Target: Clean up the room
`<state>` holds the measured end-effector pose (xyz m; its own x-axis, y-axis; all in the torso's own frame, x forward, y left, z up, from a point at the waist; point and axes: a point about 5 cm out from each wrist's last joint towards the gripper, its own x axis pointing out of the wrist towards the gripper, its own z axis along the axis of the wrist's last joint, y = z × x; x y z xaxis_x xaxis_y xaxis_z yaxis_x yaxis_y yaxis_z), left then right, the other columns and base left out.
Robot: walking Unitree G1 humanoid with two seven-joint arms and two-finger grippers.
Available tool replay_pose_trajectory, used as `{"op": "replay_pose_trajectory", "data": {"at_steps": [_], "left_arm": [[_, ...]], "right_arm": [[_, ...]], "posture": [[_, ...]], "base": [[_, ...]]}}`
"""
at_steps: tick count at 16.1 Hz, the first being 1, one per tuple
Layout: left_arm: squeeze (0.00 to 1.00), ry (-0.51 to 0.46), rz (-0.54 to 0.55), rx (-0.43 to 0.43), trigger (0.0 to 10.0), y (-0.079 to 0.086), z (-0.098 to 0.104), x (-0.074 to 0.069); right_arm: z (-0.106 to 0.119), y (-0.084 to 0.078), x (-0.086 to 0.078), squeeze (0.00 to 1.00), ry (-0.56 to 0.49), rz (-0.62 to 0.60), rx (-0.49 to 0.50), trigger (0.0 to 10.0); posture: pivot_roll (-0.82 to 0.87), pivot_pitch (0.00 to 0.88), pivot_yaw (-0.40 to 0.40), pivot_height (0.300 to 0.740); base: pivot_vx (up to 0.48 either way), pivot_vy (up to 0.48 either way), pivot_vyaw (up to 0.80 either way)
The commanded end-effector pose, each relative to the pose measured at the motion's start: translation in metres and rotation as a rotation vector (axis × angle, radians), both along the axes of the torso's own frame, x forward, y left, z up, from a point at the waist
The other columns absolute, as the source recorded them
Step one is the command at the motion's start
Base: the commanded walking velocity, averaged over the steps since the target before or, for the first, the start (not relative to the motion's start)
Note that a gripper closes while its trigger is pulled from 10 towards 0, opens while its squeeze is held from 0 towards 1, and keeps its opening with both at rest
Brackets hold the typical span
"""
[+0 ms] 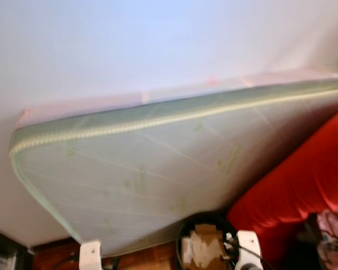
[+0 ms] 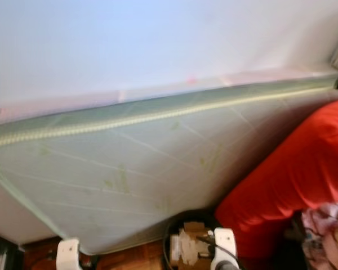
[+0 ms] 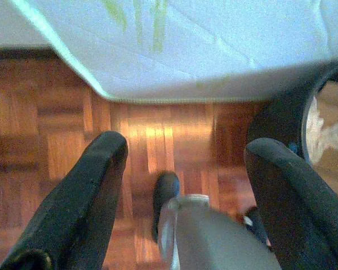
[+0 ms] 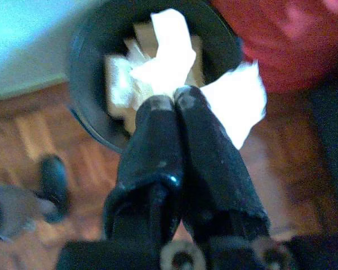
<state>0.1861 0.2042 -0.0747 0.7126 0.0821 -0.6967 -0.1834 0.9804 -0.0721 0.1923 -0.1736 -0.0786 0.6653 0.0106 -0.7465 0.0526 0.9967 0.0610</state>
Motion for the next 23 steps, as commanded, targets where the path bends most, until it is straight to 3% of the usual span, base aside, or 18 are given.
{"op": "replay_pose_trajectory", "data": {"at_steps": [1,8,10,11,14,23], "left_arm": [[0.00,0.014,-0.005,-0.018,10.0,-0.005,-0.003,-0.004],[0.00,-0.145,0.024,-0.037,10.0,-0.006,0.005,-0.001],[0.00,-0.175,0.024,-0.039,10.0,-0.006,0.007,-0.001],[0.00,-0.200,0.023,-0.039,10.0,-0.005,0.009,-0.001],[0.00,-0.250,-0.002,-0.023,10.0,-0.005,0.012,-0.002],[0.00,-0.268,-0.027,-0.024,10.0,-0.007,0.011,-0.007]], "right_arm": [[-0.002,-0.010,-0.006,0.00,0.006,-0.032,-0.008,10.0],[0.004,-0.007,-0.003,0.00,-0.107,-0.025,0.073,10.0],[0.034,0.004,0.045,0.00,-0.283,0.009,0.087,10.0],[0.043,0.005,0.057,0.00,-0.339,0.008,0.096,10.0],[0.059,0.004,0.068,0.00,-0.483,-0.018,0.119,10.0],[0.053,0.004,0.056,0.00,-0.467,-0.004,0.089,10.0]], "posture": [[0.03,0.080,-0.037,0.740],[0.03,0.105,-0.041,0.740],[0.02,0.107,-0.041,0.740],[0.02,0.107,-0.041,0.740],[0.01,0.100,-0.036,0.740],[0.00,0.091,-0.034,0.740]], "base": [[0.000,0.000,0.00],[0.000,0.000,0.00],[0.000,0.000,0.00],[0.000,0.000,0.00],[0.000,0.000,0.00],[0.000,0.000,0.00]]}}
